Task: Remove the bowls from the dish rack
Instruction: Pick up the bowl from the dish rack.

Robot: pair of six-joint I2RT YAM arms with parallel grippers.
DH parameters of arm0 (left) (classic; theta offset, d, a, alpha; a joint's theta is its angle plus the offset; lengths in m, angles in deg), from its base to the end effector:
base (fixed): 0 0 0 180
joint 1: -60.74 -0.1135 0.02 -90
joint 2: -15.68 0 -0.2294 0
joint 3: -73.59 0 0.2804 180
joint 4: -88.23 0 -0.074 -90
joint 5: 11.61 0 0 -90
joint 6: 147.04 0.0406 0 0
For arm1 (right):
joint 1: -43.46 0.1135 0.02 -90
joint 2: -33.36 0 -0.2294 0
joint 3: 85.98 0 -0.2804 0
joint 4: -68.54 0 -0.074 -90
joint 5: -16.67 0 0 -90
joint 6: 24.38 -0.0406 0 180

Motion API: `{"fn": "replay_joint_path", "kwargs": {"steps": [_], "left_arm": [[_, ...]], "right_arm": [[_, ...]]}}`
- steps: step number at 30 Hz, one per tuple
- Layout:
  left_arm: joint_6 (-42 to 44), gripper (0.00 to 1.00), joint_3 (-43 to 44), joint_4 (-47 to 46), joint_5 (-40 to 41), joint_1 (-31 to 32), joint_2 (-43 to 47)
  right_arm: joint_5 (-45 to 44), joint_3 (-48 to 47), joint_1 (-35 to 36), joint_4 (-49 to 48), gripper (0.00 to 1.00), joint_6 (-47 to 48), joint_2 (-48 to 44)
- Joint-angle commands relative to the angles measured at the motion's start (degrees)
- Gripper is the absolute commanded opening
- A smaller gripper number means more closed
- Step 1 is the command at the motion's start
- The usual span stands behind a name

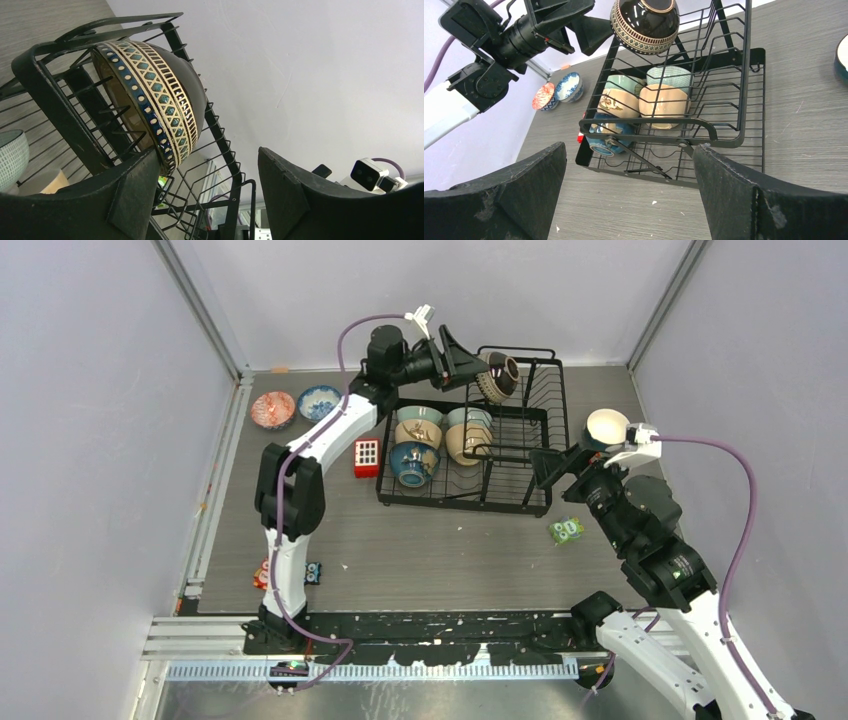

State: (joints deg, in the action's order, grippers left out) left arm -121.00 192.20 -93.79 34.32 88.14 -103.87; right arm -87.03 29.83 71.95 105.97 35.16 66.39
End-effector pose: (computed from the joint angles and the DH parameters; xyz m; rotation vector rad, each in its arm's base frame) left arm 0.4457 -0.2628 0.3104 0.1361 1.8836 -1.7666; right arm 0.1631 0.0776 0.3712 0.2122 1.6964 0.5717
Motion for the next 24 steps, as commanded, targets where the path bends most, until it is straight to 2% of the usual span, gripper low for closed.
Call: {"fn": "replay_joint_path", "kwargs": {"steps": [1,11,24], "left_arm": [[-1.1,0.72,1.8,-3.6,-1.5,0.4,-0.6],[-3.0,0.69,3.1,-5.4,-0.7,1.0,-2.1],[-5.9,0.64,4.3,-8.6,-0.3,1.7,-4.1]], "right_arm": [[-2.1,-0.2,0.2,-1.6,1.0,0.0,0.8],[-4.0,-5.4,0.1,-0.7,1.0,-2.7,7.6],[-4.2,-3.8,0.1,-1.4,1.0,-3.2,7.5]]}}
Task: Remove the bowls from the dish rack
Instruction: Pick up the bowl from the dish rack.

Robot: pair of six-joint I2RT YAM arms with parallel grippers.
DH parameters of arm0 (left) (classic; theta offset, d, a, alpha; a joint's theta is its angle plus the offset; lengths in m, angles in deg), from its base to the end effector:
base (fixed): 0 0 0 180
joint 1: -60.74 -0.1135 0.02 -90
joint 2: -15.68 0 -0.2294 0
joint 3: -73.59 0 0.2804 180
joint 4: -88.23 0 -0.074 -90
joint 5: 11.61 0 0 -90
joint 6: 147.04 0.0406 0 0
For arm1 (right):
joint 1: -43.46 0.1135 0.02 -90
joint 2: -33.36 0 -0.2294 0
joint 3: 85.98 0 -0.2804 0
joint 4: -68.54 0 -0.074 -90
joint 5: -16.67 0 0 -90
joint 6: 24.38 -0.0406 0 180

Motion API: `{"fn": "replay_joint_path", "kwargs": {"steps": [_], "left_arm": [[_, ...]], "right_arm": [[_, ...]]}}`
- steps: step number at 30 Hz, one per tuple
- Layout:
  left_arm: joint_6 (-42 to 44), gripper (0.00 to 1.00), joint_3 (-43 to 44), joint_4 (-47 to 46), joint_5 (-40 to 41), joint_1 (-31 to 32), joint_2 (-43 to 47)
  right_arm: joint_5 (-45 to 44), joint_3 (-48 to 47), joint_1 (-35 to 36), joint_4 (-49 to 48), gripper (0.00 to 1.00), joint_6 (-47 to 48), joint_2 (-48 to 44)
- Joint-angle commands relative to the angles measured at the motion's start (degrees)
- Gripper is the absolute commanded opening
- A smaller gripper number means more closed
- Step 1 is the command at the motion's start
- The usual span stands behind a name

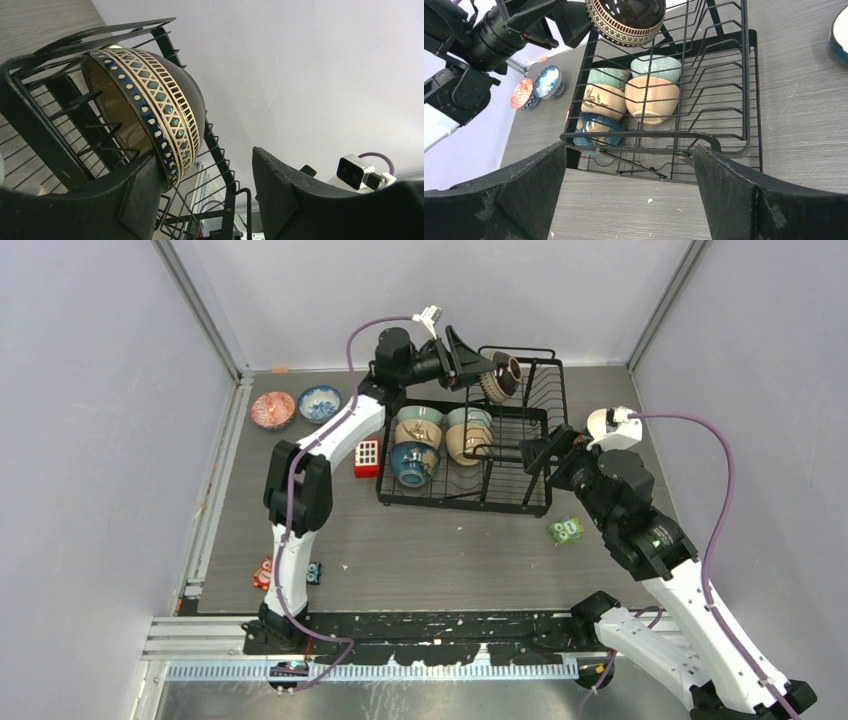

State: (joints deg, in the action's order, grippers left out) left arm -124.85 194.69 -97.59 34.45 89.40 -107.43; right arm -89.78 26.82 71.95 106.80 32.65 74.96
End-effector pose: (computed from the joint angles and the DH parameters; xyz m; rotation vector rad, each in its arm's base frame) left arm 0.4503 -0.2782 0.3027 0.1222 1.8646 -1.8290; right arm 0.1914 0.0908 0.3622 0.2784 1.7902 0.5124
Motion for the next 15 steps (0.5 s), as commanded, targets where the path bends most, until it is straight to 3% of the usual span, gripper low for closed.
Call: {"fn": "replay_joint_path", "kwargs": {"steps": [1,15], "left_arm": [[-2.4,0.64,1.8,-5.0,-0.3,0.4,-0.7],[-4.5,0.57,3.0,-7.2,-0.1,0.9,-2.6]], "right_arm": [[-1.4,-0.9,0.2,-2.2,1.0,-0.6,-1.1],[-1.7,0.0,0.2,-1.5,1.0,-0.1,-2.1]]}}
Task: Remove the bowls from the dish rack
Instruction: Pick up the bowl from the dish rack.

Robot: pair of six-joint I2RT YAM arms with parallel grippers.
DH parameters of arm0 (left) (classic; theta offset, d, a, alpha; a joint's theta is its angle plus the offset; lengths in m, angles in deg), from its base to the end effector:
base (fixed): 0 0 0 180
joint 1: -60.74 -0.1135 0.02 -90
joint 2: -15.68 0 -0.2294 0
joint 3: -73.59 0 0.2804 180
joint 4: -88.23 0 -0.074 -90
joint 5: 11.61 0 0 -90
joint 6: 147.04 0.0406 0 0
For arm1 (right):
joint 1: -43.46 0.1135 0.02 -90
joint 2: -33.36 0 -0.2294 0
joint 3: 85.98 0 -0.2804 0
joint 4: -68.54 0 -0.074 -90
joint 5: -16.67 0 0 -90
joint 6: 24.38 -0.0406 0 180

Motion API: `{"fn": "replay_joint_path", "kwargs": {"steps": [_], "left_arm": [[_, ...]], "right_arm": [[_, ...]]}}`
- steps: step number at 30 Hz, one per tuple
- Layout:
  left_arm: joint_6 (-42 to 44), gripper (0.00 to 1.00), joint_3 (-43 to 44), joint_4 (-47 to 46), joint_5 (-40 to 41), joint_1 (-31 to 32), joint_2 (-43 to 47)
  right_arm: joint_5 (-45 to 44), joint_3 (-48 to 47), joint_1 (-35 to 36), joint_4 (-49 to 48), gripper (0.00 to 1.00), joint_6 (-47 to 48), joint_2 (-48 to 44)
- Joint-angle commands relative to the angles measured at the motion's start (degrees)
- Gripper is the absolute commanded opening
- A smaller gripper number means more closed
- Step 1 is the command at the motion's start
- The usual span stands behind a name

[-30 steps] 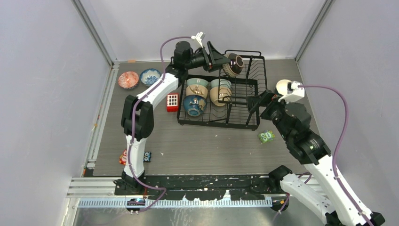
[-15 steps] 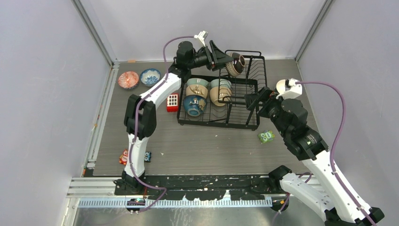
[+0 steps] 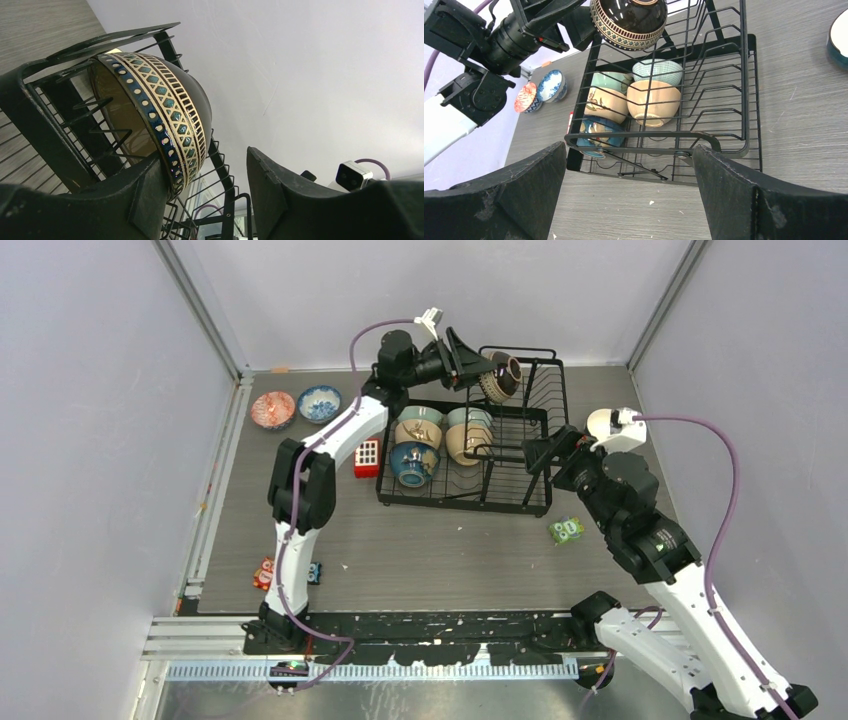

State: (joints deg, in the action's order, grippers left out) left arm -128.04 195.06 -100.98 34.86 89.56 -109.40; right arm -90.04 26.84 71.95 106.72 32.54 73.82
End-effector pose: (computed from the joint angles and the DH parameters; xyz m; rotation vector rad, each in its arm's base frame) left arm 0.4549 -0.2822 0.2937 0.0865 1.8515 -1.8674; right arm 0.1871 0.0883 0.3660 0.2847 1.7689 0.5200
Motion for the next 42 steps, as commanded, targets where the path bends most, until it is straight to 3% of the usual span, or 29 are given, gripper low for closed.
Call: {"fn": "replay_joint_path", "kwargs": {"steps": [1,30,42], "left_arm": [[-1.5,0.57,2.5,-4.2,-0.6,0.7,-0.7],[-9.0,0.24,3.6,-14.8,0.3,1.4,-4.7],[-11.1,0.01,7.3,-16.8,0.1,2.2,-7.3]], "right_arm": [[-1.5,0.0,0.1,-1.3,1.0,0.1,-1.1],[-2.8,1.5,0.2,-0.1,1.0,1.7,-3.6],[-3.5,1.1,0.2,0.9,1.0,2.4,-4.3]]}}
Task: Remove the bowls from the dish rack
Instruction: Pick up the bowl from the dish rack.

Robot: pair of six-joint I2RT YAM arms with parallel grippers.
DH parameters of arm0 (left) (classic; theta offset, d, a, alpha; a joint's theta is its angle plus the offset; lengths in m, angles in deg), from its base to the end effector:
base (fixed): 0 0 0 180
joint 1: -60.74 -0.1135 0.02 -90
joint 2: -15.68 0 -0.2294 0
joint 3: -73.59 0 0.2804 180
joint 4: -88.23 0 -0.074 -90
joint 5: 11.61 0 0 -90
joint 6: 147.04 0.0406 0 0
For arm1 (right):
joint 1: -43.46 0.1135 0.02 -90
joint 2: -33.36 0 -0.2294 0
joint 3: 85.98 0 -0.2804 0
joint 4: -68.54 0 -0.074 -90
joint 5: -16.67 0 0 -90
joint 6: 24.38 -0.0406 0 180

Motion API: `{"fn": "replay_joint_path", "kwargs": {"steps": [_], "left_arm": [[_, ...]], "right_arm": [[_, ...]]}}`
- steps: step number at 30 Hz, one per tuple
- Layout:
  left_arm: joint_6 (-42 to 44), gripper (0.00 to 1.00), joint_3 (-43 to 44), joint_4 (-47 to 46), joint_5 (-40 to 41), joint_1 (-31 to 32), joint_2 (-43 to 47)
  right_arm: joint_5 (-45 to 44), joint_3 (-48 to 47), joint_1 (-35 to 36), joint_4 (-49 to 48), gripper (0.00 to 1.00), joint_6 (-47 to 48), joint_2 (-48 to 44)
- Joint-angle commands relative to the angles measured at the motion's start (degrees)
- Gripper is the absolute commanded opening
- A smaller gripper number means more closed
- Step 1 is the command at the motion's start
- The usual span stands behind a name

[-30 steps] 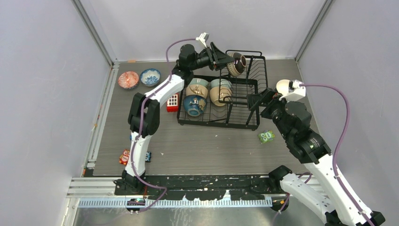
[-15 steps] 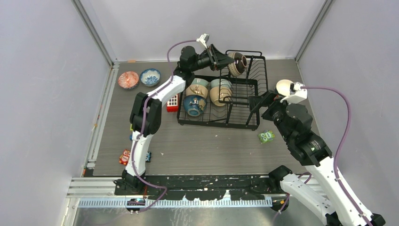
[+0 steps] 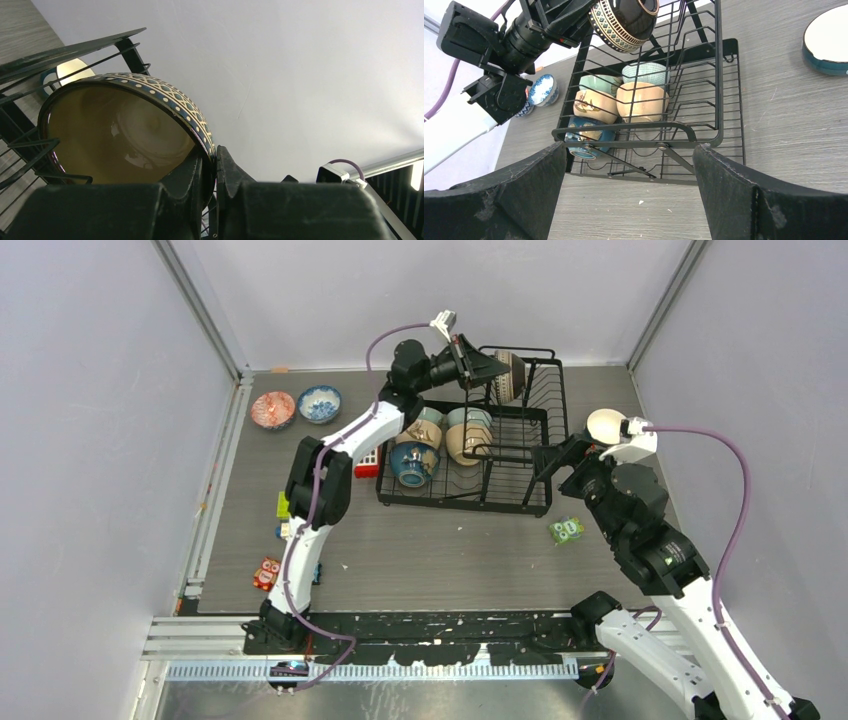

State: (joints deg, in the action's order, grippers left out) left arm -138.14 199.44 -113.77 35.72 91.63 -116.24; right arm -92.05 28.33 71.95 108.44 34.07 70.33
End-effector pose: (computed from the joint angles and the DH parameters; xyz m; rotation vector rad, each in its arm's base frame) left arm 0.4595 -0.3070 0.2830 0.0685 1.7329 -2.0286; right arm 0.1758 0.0806 0.3644 0.2859 1.7565 0.4733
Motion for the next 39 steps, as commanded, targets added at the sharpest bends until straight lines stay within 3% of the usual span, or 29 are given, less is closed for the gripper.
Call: {"fn": "replay_joint_path", "kwargs": {"steps": [1,13,39], "left_arm": [[-1.2,0.0,3.2,-4.2,-0.7,0.2,-0.5],[-5.3,0.0,7.4,-8.3,0.5,1.3,-3.0],[-6.1,0.0,8.9,-10.0,1.1,2.9,3.3]], "right_arm": [[-1.5,-0.4,0.2,-0.7,1.0,0.9,-0.8],[-2.0,-1.1,0.1,0.7,1.0,1.4,-1.7],[-1.2,-3.1,0.1,1.7,1.0,0.8,-2.0]]}}
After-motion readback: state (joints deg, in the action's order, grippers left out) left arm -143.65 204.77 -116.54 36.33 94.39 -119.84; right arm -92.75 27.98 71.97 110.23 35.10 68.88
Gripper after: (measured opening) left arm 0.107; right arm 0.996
